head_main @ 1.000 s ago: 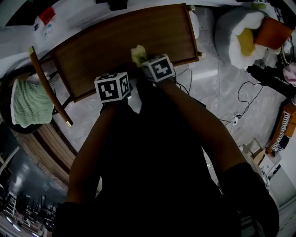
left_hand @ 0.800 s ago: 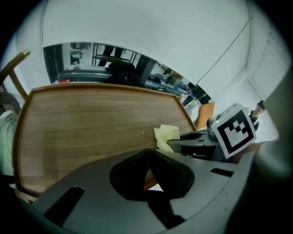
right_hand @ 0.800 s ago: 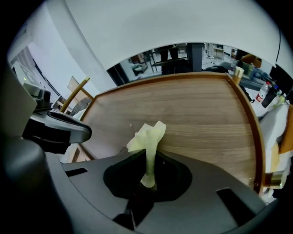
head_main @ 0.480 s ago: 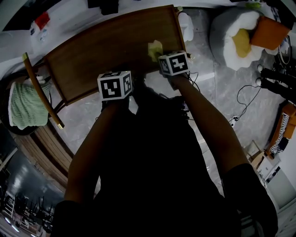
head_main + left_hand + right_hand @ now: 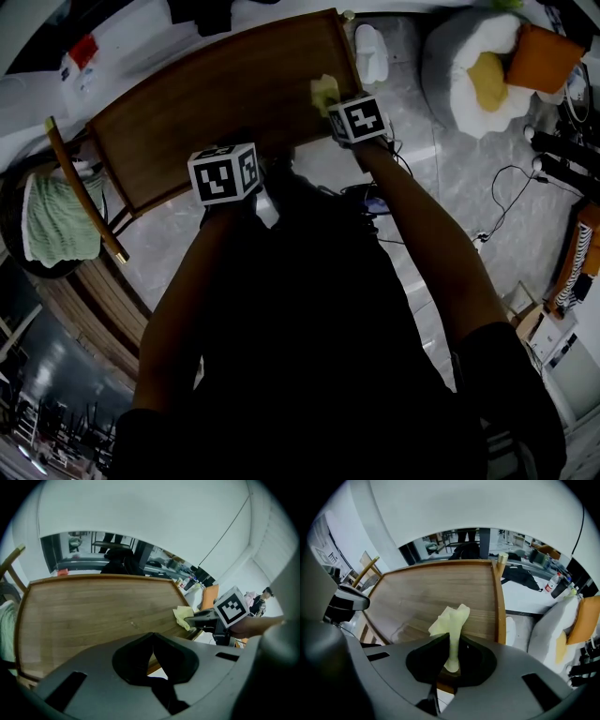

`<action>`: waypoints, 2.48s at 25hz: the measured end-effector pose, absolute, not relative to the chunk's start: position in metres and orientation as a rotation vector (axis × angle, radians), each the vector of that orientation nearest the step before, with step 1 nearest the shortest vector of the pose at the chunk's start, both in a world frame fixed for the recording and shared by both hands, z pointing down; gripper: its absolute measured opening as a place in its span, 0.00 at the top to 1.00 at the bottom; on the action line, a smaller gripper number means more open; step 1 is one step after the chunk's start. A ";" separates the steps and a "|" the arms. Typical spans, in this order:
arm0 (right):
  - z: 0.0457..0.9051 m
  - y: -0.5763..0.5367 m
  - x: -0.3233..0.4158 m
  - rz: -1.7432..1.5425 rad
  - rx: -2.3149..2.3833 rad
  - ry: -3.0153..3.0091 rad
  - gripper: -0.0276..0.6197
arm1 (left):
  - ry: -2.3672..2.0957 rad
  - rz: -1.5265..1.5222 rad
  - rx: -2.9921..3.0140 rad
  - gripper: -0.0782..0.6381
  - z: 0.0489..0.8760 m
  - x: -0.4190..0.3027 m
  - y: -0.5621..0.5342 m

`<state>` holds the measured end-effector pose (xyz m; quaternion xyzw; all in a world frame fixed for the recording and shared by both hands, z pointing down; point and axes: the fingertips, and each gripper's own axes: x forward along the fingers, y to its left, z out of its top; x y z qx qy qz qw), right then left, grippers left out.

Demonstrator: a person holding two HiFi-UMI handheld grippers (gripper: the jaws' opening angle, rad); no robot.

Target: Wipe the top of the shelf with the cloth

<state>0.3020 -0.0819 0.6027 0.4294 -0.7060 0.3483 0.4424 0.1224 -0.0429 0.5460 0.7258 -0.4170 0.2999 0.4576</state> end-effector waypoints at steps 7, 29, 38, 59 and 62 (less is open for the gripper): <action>0.601 -0.086 0.313 0.853 1.112 -1.688 0.89 | -1.034 0.751 1.792 0.88 0.536 0.127 -0.035; 0.292 -0.099 0.099 0.744 0.927 -2.863 0.89 | -1.004 0.224 2.236 0.88 0.351 0.014 -0.028; 0.140 0.003 0.043 0.290 0.425 -3.238 0.89 | -0.767 -0.100 2.548 0.88 0.209 -0.043 0.037; 0.141 0.119 0.086 0.436 0.318 -3.309 0.89 | -0.645 -0.333 2.646 0.88 0.141 -0.025 0.139; 0.144 0.129 0.103 0.431 0.279 -3.313 0.90 | -0.634 -0.288 2.617 0.88 0.155 -0.004 0.146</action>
